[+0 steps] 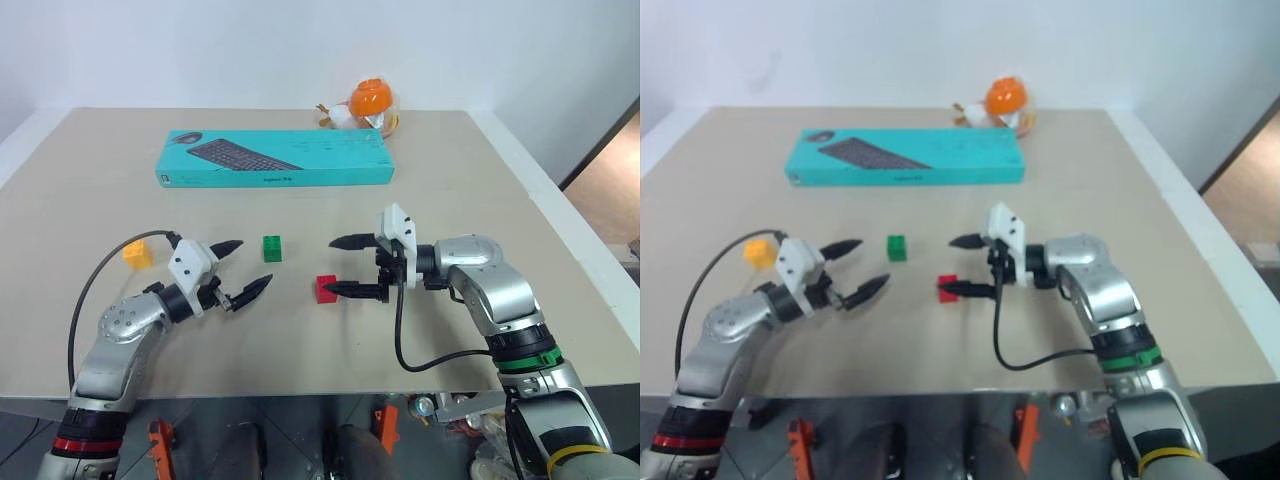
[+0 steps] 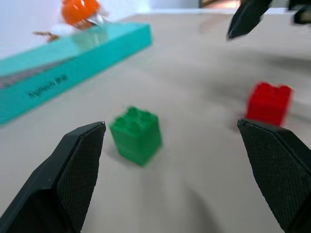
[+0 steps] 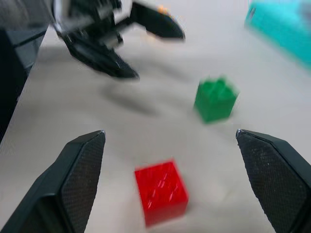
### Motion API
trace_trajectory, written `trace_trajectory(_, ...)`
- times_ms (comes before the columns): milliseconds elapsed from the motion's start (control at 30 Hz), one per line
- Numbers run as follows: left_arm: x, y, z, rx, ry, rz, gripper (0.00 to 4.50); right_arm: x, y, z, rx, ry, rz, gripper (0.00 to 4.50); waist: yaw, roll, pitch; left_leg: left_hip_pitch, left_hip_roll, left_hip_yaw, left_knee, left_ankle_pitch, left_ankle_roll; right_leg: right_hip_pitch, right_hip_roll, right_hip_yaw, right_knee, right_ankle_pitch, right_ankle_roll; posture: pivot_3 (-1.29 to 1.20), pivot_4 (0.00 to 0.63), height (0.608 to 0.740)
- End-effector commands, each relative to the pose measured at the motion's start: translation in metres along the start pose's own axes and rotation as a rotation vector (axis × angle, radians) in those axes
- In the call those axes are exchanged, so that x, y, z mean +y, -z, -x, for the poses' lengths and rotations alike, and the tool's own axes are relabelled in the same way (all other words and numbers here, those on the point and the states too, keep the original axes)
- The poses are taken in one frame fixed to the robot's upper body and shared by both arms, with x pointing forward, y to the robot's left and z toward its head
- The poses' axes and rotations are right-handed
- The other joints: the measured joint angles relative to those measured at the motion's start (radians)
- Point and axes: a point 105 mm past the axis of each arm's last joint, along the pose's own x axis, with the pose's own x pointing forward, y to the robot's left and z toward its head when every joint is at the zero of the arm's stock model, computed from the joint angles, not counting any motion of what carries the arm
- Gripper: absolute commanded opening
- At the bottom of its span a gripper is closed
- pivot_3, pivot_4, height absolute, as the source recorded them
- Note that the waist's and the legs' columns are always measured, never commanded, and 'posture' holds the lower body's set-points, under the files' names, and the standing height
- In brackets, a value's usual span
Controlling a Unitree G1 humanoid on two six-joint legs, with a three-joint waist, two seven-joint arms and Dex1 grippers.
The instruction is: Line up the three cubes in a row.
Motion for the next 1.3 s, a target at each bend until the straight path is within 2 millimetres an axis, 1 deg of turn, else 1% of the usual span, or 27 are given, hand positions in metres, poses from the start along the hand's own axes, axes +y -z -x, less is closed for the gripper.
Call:
trace_trajectory(33,0.011,0.001,-0.009,0.003,-0.068,0.006,4.50,0.002,-0.013,0.005,-0.032,0.037,0.053,4.45,0.002,0.000,0.000,0.000,0.000,0.000,0.000,0.000,0.000,0.000,0.000,0.000,0.000,0.000,0.000,0.00,0.150,0.740)
trace_trajectory(167,0.020,0.008,-0.023,0.020,-0.140,0.054,4.50,0.001,-0.014,0.007,-0.034,0.068,0.070,4.45,0.007,0.000,0.000,0.000,0.000,0.000,0.001,0.000,0.000,0.000,0.001,-0.001,0.000,0.001,0.000,0.00,0.150,0.740)
trace_trajectory(300,0.011,0.013,-0.034,0.040,-0.146,0.063,4.50,-0.001,-0.015,0.010,-0.029,0.087,0.081,4.45,0.008,0.000,0.000,0.000,-0.001,0.000,0.001,0.000,0.000,0.000,0.000,0.000,0.000,0.001,0.001,0.00,0.150,0.740)
trace_trajectory(500,0.004,0.020,-0.043,0.061,-0.159,0.094,4.50,-0.002,-0.018,0.013,-0.027,0.107,0.094,4.45,0.008,0.000,0.000,0.000,0.000,-0.001,0.001,0.000,0.000,0.000,0.001,0.000,0.000,0.001,0.000,0.00,0.150,0.740)
trace_trajectory(800,0.005,0.030,-0.056,0.095,-0.167,0.113,4.50,-0.006,-0.019,0.016,-0.019,0.129,0.117,4.45,0.009,0.000,0.000,-0.001,-0.001,-0.001,0.001,0.000,0.000,0.000,0.001,0.000,0.000,0.001,0.000,0.00,0.150,0.740)
trace_trajectory(1200,0.006,0.036,-0.069,0.106,-0.101,0.136,4.50,-0.007,-0.021,0.016,-0.020,0.132,0.124,4.45,0.011,0.000,0.000,-0.001,-0.001,-0.001,0.001,0.000,0.000,0.000,0.001,-0.001,0.000,0.001,0.000,0.00,0.150,0.740)
trace_trajectory(1267,0.008,0.035,-0.071,0.101,-0.099,0.134,3.98,-0.007,-0.020,0.016,-0.018,0.133,0.125,4.50,0.011,0.000,0.000,-0.001,-0.001,0.000,0.001,0.000,0.000,0.000,0.001,0.000,0.000,0.001,0.000,0.00,0.150,0.740)
trace_trajectory(1300,0.009,0.035,-0.072,0.098,-0.098,0.132,3.82,-0.007,-0.020,0.016,-0.017,0.134,0.126,4.50,0.011,0.000,0.000,-0.001,-0.001,-0.001,0.001,0.000,0.000,0.000,0.001,-0.001,0.000,0.001,0.001,0.00,0.150,0.740)
